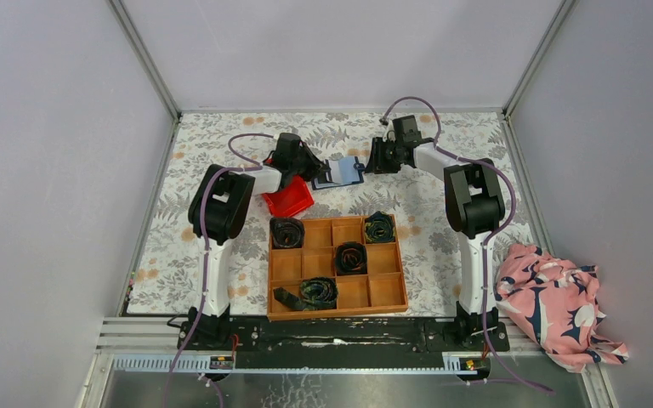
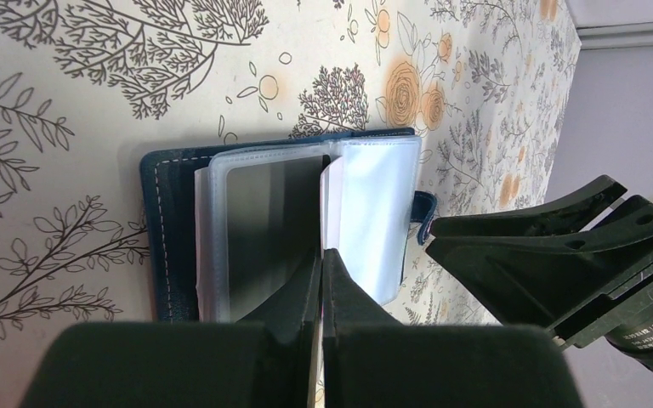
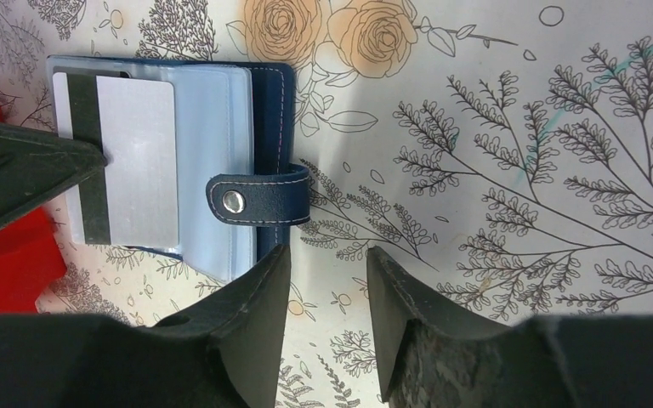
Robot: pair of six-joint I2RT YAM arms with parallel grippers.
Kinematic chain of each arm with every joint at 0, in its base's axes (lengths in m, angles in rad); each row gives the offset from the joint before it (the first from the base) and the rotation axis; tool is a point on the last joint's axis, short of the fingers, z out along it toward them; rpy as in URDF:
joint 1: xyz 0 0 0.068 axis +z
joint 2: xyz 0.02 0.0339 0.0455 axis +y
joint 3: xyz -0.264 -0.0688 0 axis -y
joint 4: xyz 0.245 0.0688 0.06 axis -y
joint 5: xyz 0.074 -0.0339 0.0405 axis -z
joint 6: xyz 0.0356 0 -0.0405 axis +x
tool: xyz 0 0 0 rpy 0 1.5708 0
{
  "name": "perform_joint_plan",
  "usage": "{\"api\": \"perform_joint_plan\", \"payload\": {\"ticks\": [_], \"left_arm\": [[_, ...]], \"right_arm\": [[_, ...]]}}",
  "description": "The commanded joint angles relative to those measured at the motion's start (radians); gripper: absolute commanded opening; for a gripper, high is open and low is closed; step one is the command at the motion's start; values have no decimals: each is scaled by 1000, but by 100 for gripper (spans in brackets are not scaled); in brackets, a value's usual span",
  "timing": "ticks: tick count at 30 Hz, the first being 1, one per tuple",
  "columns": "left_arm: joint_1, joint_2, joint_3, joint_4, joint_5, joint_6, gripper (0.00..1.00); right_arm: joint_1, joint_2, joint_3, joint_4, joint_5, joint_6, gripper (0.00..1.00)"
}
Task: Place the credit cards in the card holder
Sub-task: Move the distractor to the corner of the board.
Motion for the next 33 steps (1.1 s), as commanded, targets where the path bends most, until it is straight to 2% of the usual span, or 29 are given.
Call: {"api": "perform_joint_plan", "payload": {"ticks": [1, 8, 19, 26, 33], "left_arm": [[13, -1, -22, -3, -37, 1, 0], [14, 34, 40, -44, -34, 26, 0], [14, 49, 74, -108, -55, 38, 0], [14, 52, 72, -130, -50, 65, 0], [14, 59, 47, -129, -54, 59, 0]], "right_arm": [[9, -85, -2, 7, 32, -21, 47], [26, -261, -107, -31, 114, -33, 49], [171, -672, -503, -95, 382, 26, 51], [251, -892, -713, -142, 470, 117, 52], [336, -1002, -842, -189, 530, 203, 52]]}}
